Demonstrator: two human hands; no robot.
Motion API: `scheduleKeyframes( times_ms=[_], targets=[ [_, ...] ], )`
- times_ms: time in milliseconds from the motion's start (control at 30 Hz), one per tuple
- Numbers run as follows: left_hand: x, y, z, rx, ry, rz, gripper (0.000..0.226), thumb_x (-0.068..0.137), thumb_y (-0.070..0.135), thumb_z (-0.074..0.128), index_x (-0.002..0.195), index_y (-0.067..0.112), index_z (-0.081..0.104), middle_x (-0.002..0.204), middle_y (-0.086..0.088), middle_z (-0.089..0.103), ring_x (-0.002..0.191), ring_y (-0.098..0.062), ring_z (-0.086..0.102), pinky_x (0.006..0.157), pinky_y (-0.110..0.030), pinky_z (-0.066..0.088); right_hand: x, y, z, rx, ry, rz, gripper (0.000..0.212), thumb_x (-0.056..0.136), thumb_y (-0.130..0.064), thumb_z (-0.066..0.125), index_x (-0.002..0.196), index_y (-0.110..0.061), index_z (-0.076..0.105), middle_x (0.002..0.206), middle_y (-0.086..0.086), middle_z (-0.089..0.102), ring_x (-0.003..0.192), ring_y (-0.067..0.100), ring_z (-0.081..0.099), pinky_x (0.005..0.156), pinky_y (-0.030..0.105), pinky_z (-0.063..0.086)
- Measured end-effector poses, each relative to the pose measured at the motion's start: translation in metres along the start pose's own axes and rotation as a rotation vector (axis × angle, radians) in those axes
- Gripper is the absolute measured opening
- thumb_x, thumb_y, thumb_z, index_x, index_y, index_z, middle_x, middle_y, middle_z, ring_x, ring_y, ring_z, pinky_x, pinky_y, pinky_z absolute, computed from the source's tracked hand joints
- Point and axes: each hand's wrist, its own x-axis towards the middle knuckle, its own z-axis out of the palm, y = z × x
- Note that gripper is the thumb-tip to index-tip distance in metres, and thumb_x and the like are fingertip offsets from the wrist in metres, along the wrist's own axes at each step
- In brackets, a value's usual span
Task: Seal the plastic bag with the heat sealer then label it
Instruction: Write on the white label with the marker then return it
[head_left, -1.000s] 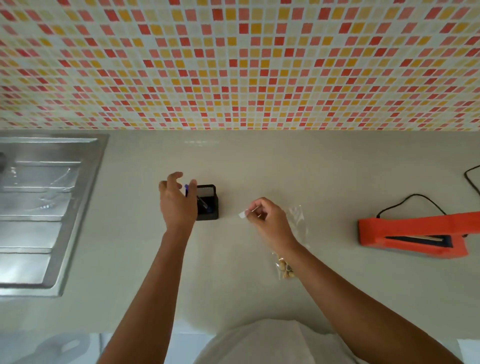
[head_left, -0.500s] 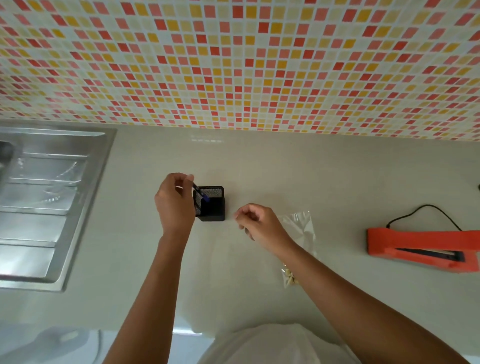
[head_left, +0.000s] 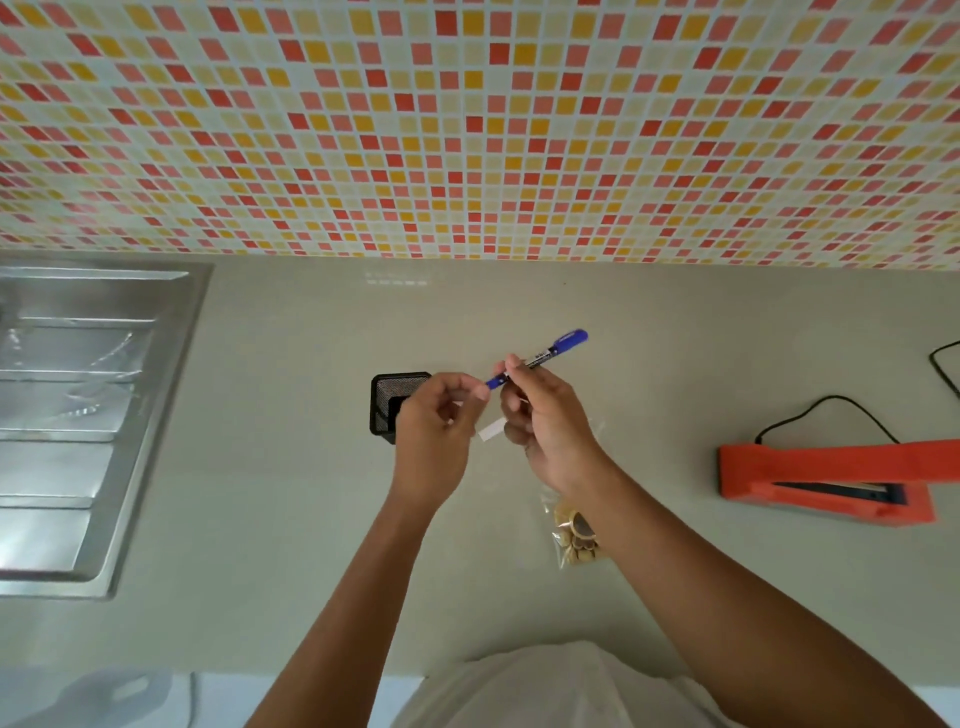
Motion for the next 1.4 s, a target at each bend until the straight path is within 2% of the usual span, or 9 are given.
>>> scheduleKeyframes(
  times_ms=[167,267,400,533,600,800,967,1300,1400],
  targets=[
    [-0.008,-0.013,0.018,0.269,-0.069,0.161,0.009,0.088,0.020,0.071,0.083,0.013,0.074,0.064,0.011,0.062,0.047,-0.004,0.046,0.050,-0.010,0.033,0.001,0.009,-0.022,-0.173,0.020,-0.055,0.026,0.099,-0.028,0.060,0.093,-0.004,0.066,0.060,0.003,0.042,0.049,0.013,0.025,0.048,0.028,0.019],
    [-0.006,-0.021,0.026,0.390,-0.147,0.213,0.024,0.094,0.021,0.065,0.075,0.008,0.069,0.057,-0.001,0.060,0.047,-0.013,0.046,0.047,-0.020,0.037,-0.001,0.016,-0.034,-0.167,0.093,-0.061,0.028,0.100,-0.028,0.059,0.087,-0.004,0.064,0.058,0.001,0.042,0.048,0.012,0.026,0.046,0.027,0.020],
    [-0.003,-0.027,0.044,0.405,-0.227,0.163,0.030,0.098,0.020,0.058,0.075,0.002,0.067,0.058,-0.011,0.060,0.054,-0.029,0.052,0.055,-0.039,0.044,0.002,0.026,-0.042,-0.074,0.243,-0.039,0.028,0.100,-0.025,0.059,0.079,-0.007,0.060,0.055,0.000,0.041,0.045,0.011,0.029,0.044,0.024,0.023],
    [0.001,-0.040,0.044,0.419,-0.174,0.078,0.037,0.100,0.024,0.052,0.077,-0.001,0.066,0.053,0.003,0.051,0.048,-0.018,0.046,0.053,-0.025,0.041,0.020,0.011,-0.077,0.131,0.528,-0.053,0.026,0.100,-0.023,0.057,0.075,-0.015,0.056,0.052,-0.004,0.039,0.043,0.009,0.030,0.039,0.022,0.026],
    [0.000,-0.053,0.036,0.461,-0.131,0.074,0.034,0.100,0.023,0.053,0.079,-0.001,0.066,0.058,0.000,0.054,0.052,-0.021,0.048,0.054,-0.031,0.043,0.025,-0.003,-0.104,0.095,0.576,-0.106,0.027,0.101,-0.024,0.057,0.075,-0.016,0.056,0.052,-0.005,0.040,0.043,0.008,0.031,0.040,0.022,0.027],
    [0.017,-0.094,0.049,0.704,-0.069,0.058,0.021,0.099,0.008,0.049,0.100,0.000,0.067,0.089,-0.018,0.062,0.073,-0.037,0.060,0.064,-0.038,0.042,0.024,0.001,-0.107,-0.129,0.403,-0.129,0.016,0.097,-0.020,0.063,0.081,-0.015,0.064,0.060,0.000,0.051,0.047,0.008,0.035,0.043,0.021,0.025],
    [0.027,-0.108,0.053,0.820,-0.058,-0.034,0.023,0.096,0.001,0.048,0.112,0.001,0.065,0.106,-0.019,0.059,0.084,-0.039,0.063,0.072,-0.043,0.048,0.012,0.040,-0.094,-0.275,0.296,-0.048,0.015,0.097,-0.019,0.063,0.099,-0.006,0.070,0.071,0.003,0.066,0.051,0.012,0.049,0.043,0.022,0.033],
    [0.030,-0.115,0.046,0.799,-0.058,-0.039,0.018,0.092,0.000,0.055,0.108,0.001,0.065,0.109,-0.019,0.055,0.082,-0.036,0.061,0.073,-0.041,0.049,0.010,0.067,-0.096,-0.383,0.252,-0.004,0.018,0.099,-0.026,0.060,0.101,-0.012,0.072,0.082,0.005,0.072,0.074,0.015,0.071,0.060,0.027,0.047],
    [0.028,-0.111,0.048,0.828,-0.033,-0.007,0.015,0.090,0.001,0.057,0.104,0.002,0.064,0.105,-0.017,0.055,0.075,-0.037,0.062,0.064,-0.041,0.049,0.011,0.070,-0.098,-0.401,0.246,-0.014,0.018,0.098,-0.027,0.061,0.101,-0.013,0.072,0.083,0.005,0.074,0.077,0.014,0.072,0.062,0.026,0.049]
  ],
)
